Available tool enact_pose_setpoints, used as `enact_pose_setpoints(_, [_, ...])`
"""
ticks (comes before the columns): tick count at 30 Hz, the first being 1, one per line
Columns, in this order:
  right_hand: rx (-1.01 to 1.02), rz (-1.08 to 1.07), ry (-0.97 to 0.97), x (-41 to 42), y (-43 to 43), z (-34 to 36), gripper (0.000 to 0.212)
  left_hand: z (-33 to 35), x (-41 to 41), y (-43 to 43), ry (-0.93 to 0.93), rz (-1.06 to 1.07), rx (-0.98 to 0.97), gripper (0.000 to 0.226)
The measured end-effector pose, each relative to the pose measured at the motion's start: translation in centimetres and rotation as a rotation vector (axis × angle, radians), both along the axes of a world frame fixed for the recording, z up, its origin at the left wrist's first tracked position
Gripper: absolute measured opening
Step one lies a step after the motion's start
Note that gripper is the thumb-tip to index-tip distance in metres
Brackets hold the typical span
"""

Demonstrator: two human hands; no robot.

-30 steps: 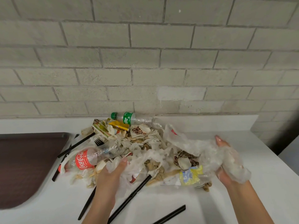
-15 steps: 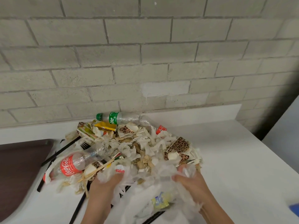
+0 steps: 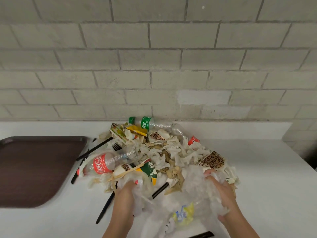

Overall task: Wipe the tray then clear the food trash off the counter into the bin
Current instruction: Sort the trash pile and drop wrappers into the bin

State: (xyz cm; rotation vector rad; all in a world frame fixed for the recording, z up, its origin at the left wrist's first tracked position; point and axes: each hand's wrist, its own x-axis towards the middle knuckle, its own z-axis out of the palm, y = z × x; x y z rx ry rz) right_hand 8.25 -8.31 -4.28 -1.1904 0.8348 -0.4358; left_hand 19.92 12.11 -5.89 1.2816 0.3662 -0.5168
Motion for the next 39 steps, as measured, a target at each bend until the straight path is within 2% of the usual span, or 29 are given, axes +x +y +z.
enact_pose_setpoints(4, [-0.001, 0.051, -0.024, 1.4, 0.7, 1.5, 0.011, 1.3, -0.5, 1.2, 0.01, -0.04, -0.101, 0.017])
enact_pose_setpoints(5, [-0.009, 0.105, -0.027, 1.8, 0.9, 2.0, 0.027, 1.3, -0.6, 1.5, -0.015, -0.054, -0.08, 0.021])
enact_pose_setpoints(6, [-0.054, 0.17, -0.011, 2.2, 1.2, 2.3, 0.042, 1.6, -0.8, 1.8, -0.047, -0.065, -0.023, 0.035])
enact_pose_setpoints(7, [-0.123, 0.194, 0.016, 2.6, 1.5, 2.6, 0.049, 1.4, -0.8, 2.2, -0.072, -0.068, 0.035, 0.053])
enact_pose_setpoints(9, [-0.231, 0.215, 0.045, 3.4, 2.3, 3.5, 0.047, 1.6, -0.7, 3.1, -0.077, -0.02, 0.113, 0.073])
enact_pose_setpoints(10, [-0.253, 0.232, 0.042, 3.8, 2.8, 3.9, 0.045, 1.7, -0.7, 3.5, -0.069, 0.009, 0.14, 0.069])
enact_pose_setpoints(12, [-0.28, 0.239, 0.057, 4.7, 3.4, 4.4, 0.023, 1.8, -0.1, 4.5, -0.073, 0.068, 0.149, 0.046])
enact_pose_setpoints(13, [-0.278, 0.243, 0.051, 5.2, 3.8, 4.8, 0.021, 1.9, 0.3, 5.1, -0.077, 0.086, 0.145, 0.033])
enact_pose_setpoints(15, [-0.289, 0.259, 0.055, 6.3, 4.6, 5.5, 0.039, 2.4, 1.4, 6.4, -0.14, 0.079, 0.124, 0.021])
enact_pose_setpoints(18, [-0.322, 0.284, 0.075, 7.8, 5.2, 5.9, 0.043, 4.4, 3.2, 8.4, -0.358, 0.035, 0.161, 0.011])
enact_pose_setpoints(21, [-0.346, 0.318, 0.068, 9.1, 5.7, 6.3, 0.016, 6.5, 7.5, 10.1, -0.502, 0.122, 0.274, 0.017])
enact_pose_setpoints(22, [-0.347, 0.323, 0.064, 9.5, 6.0, 6.6, 0.012, 6.7, 9.7, 10.6, -0.539, 0.12, 0.381, 0.018])
enact_pose_setpoints(24, [-0.392, 0.321, 0.085, 10.3, 6.2, 6.9, 0.015, 6.9, 14.2, 11.0, -0.578, 0.075, 0.585, 0.02])
enact_pose_setpoints(27, [-0.549, 0.323, 0.165, 11.4, 6.3, 7.1, 0.023, 7.0, 19.9, 10.7, -0.533, 0.003, 0.664, 0.041])
enact_pose_setpoints(29, [-0.629, 0.314, 0.176, 12.0, 6.3, 7.1, 0.04, 6.5, 22.0, 9.9, -0.535, -0.222, 0.853, 0.057])
enact_pose_setpoints(31, [-0.67, 0.293, 0.173, 12.5, 6.1, 7.5, 0.047, 5.3, 22.7, 8.8, -0.568, -0.461, 1.076, 0.058])
enact_pose_setpoints(32, [-0.687, 0.295, 0.177, 12.8, 6.0, 7.8, 0.047, 4.8, 22.7, 8.4, -0.546, -0.521, 1.095, 0.056])
enact_pose_setpoints(34, [-0.713, 0.31, 0.197, 13.4, 5.6, 8.1, 0.048, 3.8, 22.7, 7.4, -0.469, -0.543, 1.002, 0.053])
enact_pose_setpoints(35, [-0.727, 0.311, 0.21, 13.7, 5.4, 8.1, 0.048, 3.5, 22.5, 6.9, -0.466, -0.554, 0.964, 0.046])
enact_pose_setpoints(37, [-0.734, 0.308, 0.233, 14.0, 5.0, 8.1, 0.053, 3.3, 22.5, 6.1, -0.46, -0.638, 0.945, 0.017])
enact_pose_setpoints(39, [-0.718, 0.288, 0.248, 14.0, 4.8, 8.1, 0.059, 3.2, 22.4, 5.2, -0.417, -0.672, 0.936, 0.014])
